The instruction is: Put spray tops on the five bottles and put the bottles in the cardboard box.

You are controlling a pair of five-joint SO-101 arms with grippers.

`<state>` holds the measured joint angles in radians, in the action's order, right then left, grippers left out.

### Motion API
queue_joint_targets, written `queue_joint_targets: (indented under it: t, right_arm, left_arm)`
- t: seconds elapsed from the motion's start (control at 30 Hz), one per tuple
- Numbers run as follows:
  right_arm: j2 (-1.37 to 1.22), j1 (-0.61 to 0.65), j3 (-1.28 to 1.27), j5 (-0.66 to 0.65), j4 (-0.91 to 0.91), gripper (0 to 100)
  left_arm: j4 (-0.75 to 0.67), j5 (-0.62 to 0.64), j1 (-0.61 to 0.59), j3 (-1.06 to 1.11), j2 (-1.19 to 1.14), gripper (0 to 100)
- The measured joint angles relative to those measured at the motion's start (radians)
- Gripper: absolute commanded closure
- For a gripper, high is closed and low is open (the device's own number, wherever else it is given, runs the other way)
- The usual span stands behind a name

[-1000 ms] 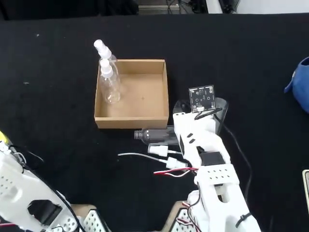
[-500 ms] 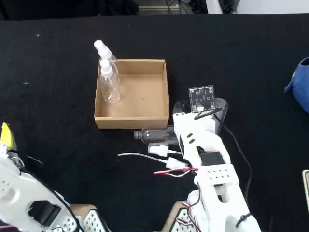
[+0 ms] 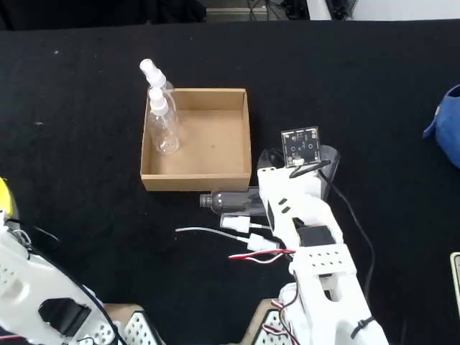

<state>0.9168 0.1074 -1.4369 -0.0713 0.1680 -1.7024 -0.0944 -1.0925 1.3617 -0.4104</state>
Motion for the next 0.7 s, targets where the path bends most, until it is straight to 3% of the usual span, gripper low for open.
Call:
queue_joint_targets:
  t: [0.3,0.7]
  right_arm:
    - [0.000,0.000,0.000,0.000,0.000,98.7]
    - [0.000,0.000,0.000,0.000,0.000,98.7]
  left_arm:
    - [-0.003,0.000,0.000,-0.005,0.005,67]
    - [-0.003,0.000,0.044,0.114,0.175,67]
